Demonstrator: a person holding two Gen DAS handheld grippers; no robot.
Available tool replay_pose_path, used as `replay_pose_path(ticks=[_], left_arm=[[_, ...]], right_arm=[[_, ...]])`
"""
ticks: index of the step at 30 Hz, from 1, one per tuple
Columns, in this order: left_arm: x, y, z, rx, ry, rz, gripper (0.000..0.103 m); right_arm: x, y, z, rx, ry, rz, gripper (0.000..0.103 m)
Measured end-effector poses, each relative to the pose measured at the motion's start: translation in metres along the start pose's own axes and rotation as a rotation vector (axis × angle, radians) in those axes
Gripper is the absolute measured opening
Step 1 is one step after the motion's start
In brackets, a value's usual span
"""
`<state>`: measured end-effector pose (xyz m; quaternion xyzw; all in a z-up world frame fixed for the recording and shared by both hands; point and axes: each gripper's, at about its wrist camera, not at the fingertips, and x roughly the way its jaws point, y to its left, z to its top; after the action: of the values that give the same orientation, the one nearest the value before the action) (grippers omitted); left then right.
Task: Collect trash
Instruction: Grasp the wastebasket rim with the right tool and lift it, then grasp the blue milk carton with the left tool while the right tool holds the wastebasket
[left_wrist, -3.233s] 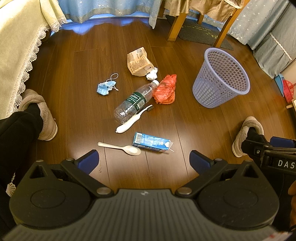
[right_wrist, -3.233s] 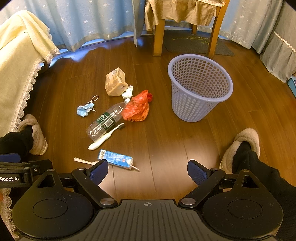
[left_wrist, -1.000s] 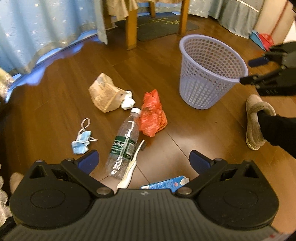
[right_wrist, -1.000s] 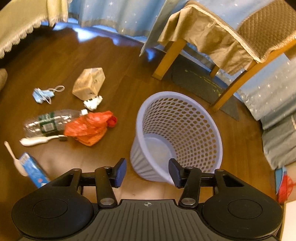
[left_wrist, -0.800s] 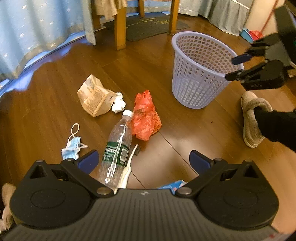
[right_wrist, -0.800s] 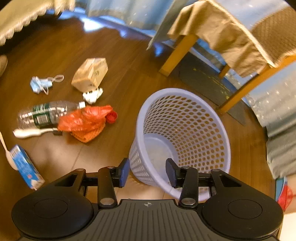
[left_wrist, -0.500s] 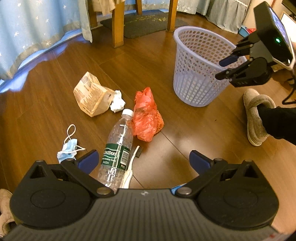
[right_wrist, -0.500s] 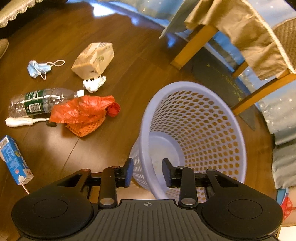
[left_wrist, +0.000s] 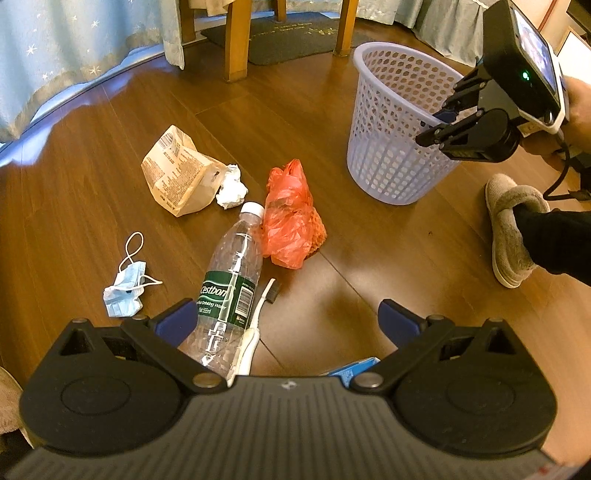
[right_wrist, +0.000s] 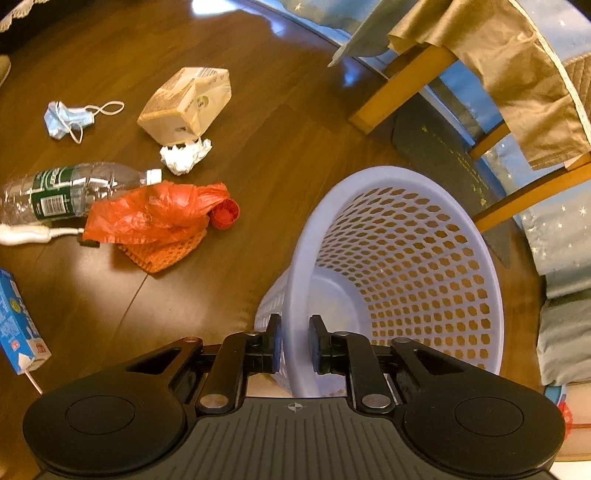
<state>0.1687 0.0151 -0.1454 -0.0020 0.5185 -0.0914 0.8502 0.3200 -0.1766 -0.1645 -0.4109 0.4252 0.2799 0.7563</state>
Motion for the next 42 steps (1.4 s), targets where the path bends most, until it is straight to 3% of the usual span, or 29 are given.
replay_pose_path(ticks=[15,21,33,42], left_arm=[[0.003,-0.001,-0.007,-0.005,-0.003,-0.019,0.102],[0.007,-0.001,-0.016,0.052,-0.008,-0.006,0.102],[0.01,0.003,-0.028,0.072,-0.021,-0.003,0.102],[0.015,-0.003,-0.043,0.176,-0.017,-0.006,0.101]], right_arm=[[0.001,0.033,-0.007,-0.116,-0.011,-0.05,0.01],[0.002,0.062,-0.016,-0.226,-0.015,-0.066,0.01],[0.014,0.091,-0.023,-0.284,-0.002,-0.061,0.01],[0.015,0.114,-0.035,-0.358,-0.005,-0.1,0.01]])
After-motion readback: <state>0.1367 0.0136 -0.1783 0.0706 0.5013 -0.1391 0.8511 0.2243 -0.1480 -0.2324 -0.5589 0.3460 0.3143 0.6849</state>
